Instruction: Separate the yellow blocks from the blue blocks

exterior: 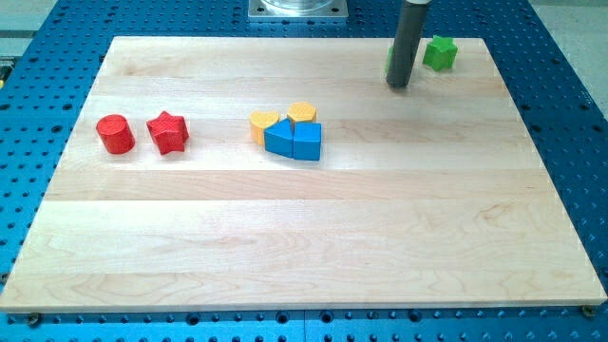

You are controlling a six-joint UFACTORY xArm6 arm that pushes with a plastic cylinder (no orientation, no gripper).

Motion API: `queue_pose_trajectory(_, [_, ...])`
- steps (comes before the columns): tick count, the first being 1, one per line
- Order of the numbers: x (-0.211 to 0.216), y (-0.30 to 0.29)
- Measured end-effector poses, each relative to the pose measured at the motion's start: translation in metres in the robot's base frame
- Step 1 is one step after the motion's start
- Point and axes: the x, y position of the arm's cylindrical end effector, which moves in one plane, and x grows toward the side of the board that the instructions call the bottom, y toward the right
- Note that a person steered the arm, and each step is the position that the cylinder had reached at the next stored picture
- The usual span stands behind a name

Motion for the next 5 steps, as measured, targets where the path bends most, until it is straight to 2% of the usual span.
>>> queue_pose_trajectory(1, [0.062, -0.11])
queue_pose_trajectory(2, [0.074, -0.164])
queue_pose_trajectory(3, [0.106, -0.221])
queue_pose_trajectory(5, [0.11, -0.216])
